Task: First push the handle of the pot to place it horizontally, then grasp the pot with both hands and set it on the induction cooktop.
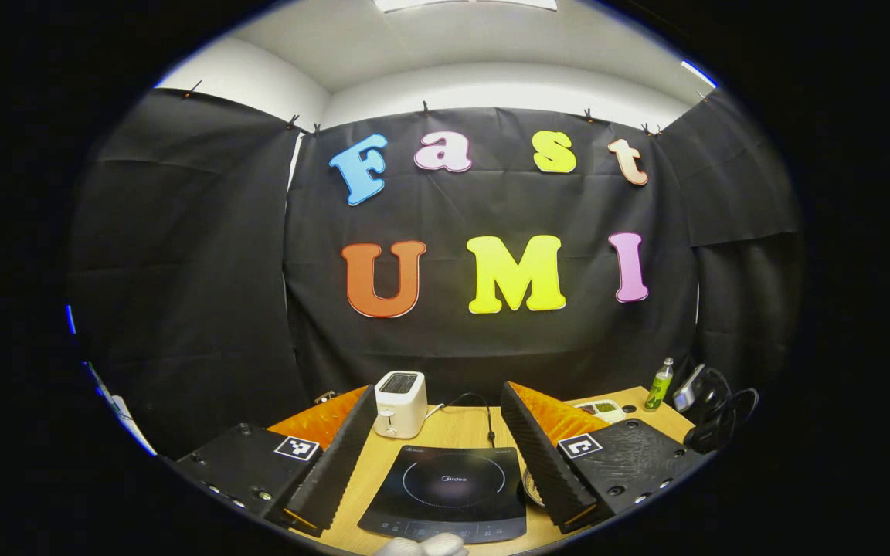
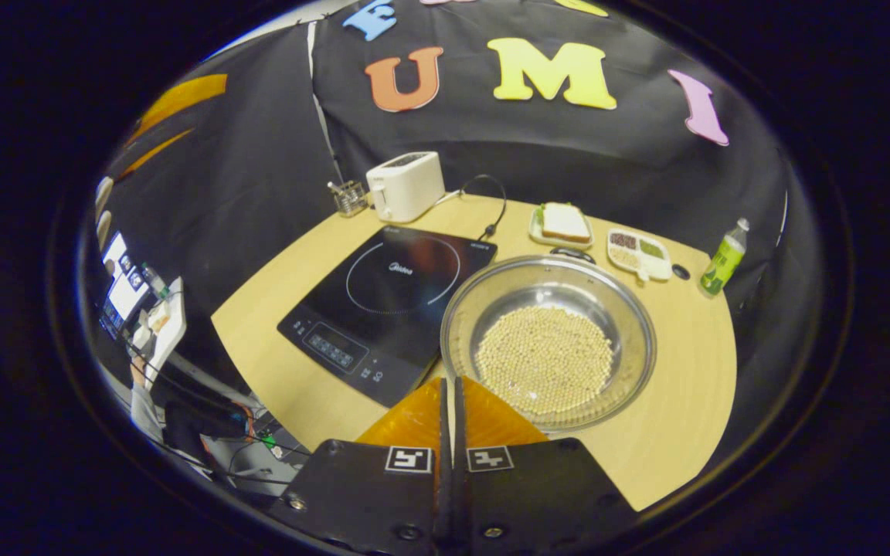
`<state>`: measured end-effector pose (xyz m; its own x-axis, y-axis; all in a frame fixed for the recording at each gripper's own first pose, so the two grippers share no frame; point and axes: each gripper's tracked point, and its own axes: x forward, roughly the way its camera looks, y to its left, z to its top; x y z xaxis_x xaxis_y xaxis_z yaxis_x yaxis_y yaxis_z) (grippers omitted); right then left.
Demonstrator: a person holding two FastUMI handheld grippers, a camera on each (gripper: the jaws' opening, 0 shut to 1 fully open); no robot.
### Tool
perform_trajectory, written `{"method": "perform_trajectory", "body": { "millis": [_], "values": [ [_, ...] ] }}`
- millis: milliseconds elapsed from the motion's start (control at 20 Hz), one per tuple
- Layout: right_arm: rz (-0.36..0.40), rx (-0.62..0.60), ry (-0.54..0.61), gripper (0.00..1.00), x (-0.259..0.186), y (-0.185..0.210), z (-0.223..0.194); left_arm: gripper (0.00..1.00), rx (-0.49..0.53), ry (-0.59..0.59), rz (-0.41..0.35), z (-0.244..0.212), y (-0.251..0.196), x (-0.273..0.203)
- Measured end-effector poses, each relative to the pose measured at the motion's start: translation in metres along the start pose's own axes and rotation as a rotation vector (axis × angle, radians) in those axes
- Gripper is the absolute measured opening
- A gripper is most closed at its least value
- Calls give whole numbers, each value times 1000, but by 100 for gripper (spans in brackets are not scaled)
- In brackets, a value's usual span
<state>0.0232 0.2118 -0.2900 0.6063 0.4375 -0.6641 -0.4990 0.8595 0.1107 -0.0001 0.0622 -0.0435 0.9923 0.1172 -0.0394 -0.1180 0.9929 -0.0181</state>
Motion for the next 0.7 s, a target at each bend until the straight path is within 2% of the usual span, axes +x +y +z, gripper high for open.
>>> {"method": "perform_trajectory", "body": {
  "millis": [200,300,400,450,500,550,650,700],
  "values": [
    [4,28,101,1,26,2,-34,96,-8,16,6,-6,4,2],
    [-7,14,131,4,36,1,-44,96,-10,18,12,-8,8,0],
    [-14,17,149,0,42,-3,-51,96,-7,22,18,-8,11,2],
    [-20,23,156,4,44,-5,-52,96,-6,24,20,-8,12,1],
    [-26,24,163,0,47,-9,-54,96,-5,25,23,-9,13,1],
    [-27,28,164,4,49,-11,-55,96,-4,26,24,-9,14,2],
    [-20,36,168,1,50,-9,-58,96,-2,30,24,-10,14,3],
    [-21,29,170,4,49,-10,-57,96,-1,31,24,-10,14,4]
  ]
}}
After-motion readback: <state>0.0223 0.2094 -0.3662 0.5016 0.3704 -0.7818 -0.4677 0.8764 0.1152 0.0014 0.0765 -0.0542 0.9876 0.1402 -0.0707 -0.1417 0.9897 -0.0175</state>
